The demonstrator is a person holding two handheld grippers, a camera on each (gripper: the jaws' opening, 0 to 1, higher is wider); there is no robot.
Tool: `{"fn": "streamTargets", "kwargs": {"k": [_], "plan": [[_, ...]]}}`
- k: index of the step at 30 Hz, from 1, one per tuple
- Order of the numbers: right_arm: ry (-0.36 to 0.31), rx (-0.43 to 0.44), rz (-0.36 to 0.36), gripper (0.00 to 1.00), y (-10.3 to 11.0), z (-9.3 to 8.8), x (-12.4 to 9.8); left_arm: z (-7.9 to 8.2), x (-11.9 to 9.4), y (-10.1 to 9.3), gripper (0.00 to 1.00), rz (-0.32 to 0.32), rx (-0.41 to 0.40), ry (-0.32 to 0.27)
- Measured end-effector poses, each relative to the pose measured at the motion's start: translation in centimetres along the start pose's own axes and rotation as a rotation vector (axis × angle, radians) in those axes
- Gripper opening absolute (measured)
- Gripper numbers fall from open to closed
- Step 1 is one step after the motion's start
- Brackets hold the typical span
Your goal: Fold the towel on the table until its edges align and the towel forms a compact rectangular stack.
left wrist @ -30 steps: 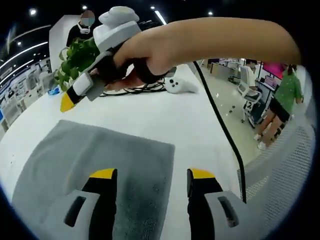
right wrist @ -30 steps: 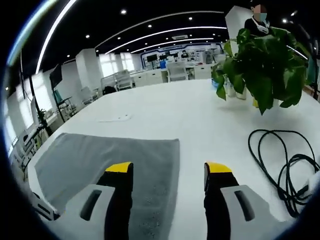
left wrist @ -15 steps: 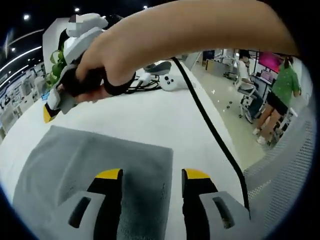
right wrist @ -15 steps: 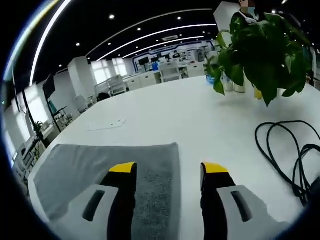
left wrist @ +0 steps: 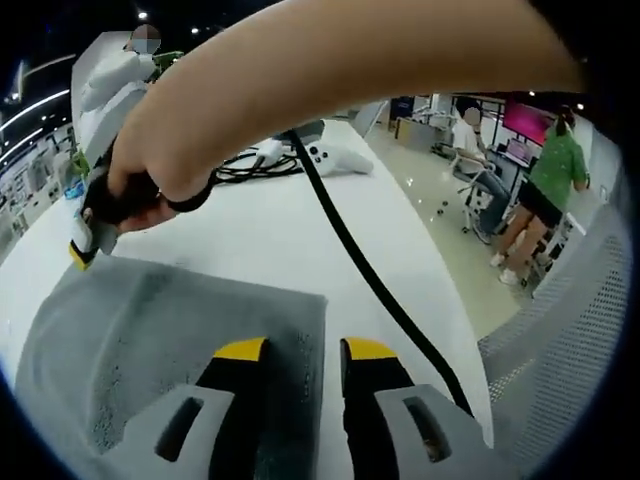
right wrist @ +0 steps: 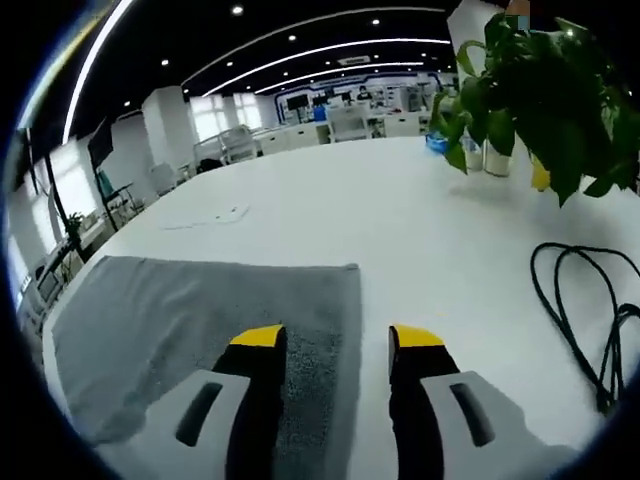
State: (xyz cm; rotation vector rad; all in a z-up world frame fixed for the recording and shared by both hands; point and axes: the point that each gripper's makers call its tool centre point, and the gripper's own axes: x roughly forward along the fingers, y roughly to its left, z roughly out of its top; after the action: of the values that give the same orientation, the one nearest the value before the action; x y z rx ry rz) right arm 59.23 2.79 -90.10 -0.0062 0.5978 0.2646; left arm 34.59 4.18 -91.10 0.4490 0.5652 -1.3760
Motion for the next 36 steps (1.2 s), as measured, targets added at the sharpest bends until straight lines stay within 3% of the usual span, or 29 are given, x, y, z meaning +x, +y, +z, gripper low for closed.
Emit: {"fn": "streamTargets", "kwargs": {"k": [7, 14, 19, 23, 27, 36], "plan": [[0.01, 0.024, 0.014, 0.27, 0.3, -1.1, 0.2, 0.0, 0.3, -0.1, 0.25, 0.013, 0.051, 0.003], [-0.025, -0.04, 0.016, 0.16, 0.7, -1.2, 0.2, 0.1, 0.4, -0.1, 0.25, 0.01, 0.072, -0.002], [-0.056, -0.034, 0.094, 0.04, 1.8, -1.1, 0.0, 0.1, 0.4, 0.1, 0.22, 0.007, 0.057, -0.006], [-0.066, -0.045, 0.082, 0.03, 1.7, -1.1, -0.3, 0.2, 0.4, 0.6, 0.16, 0.028, 0.044, -0.009], [-0.074, -0.031, 0.073, 0.02, 1.5, -1.0, -0.3, 0.2, 0.4, 1.5, 0.04, 0.071, 0.046, -0.011], [-0.078, -0.005, 0.077, 0.01, 1.0, -0.9, -0.1, 0.2, 0.5, 1.4, 0.03, 0.068, 0.046, -0.017]]}}
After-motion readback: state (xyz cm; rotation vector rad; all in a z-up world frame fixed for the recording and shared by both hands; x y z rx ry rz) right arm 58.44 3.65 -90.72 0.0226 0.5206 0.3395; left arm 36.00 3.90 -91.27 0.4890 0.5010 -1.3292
